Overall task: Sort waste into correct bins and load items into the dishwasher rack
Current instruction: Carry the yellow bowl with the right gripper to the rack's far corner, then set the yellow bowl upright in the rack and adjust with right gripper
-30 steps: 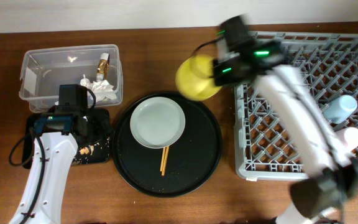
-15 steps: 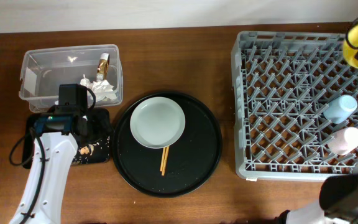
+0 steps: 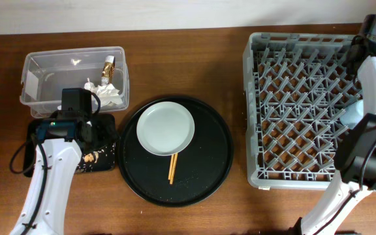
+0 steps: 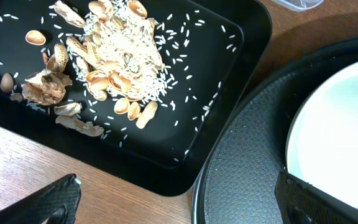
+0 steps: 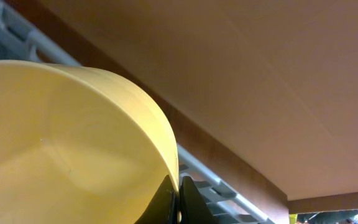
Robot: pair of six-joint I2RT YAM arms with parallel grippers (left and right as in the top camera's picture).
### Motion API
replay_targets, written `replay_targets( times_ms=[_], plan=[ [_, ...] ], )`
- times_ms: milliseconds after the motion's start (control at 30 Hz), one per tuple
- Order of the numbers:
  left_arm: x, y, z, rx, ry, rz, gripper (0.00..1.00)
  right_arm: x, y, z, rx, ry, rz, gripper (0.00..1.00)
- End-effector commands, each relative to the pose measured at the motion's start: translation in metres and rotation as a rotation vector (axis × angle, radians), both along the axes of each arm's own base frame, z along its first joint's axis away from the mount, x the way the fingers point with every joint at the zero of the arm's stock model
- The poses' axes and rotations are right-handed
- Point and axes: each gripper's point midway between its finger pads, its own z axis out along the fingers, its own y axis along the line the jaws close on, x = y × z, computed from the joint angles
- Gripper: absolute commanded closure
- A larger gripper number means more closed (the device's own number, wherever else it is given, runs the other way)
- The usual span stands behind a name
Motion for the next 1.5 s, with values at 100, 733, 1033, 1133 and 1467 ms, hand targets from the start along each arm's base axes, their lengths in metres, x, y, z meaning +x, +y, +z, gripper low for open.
replay_targets(
  times_ms=[100,733,1033,1133,1467],
  plan=[
    [0.001,0.003,0.005,0.008,-0.021,0.020,0.01,0.023,0.030,-0.029,-0.005,0.064,0.053,0.91],
    [0.001,0.003,0.005,0.008,-0.020,0.020,0.01,0.034,0.106,-0.027,0.467,-0.127,0.256,0.75],
    [0.001,0.003,0.005,0.008,-0.021,0.020,0.01,0.006,0.024,0.010,0.924,-0.697,0.191,0.37],
    [0.001,0.003,0.005,0.008,-0.021,0.020,0.00,-0.013,-0.001,0.007,0.922,-0.750,0.087,0.35],
    [0.001,0.003,0.005,0.008,-0.021,0.020,0.01,-0.022,-0.023,-0.043,0.901,-0.691,-0.056,0.35]
  ],
)
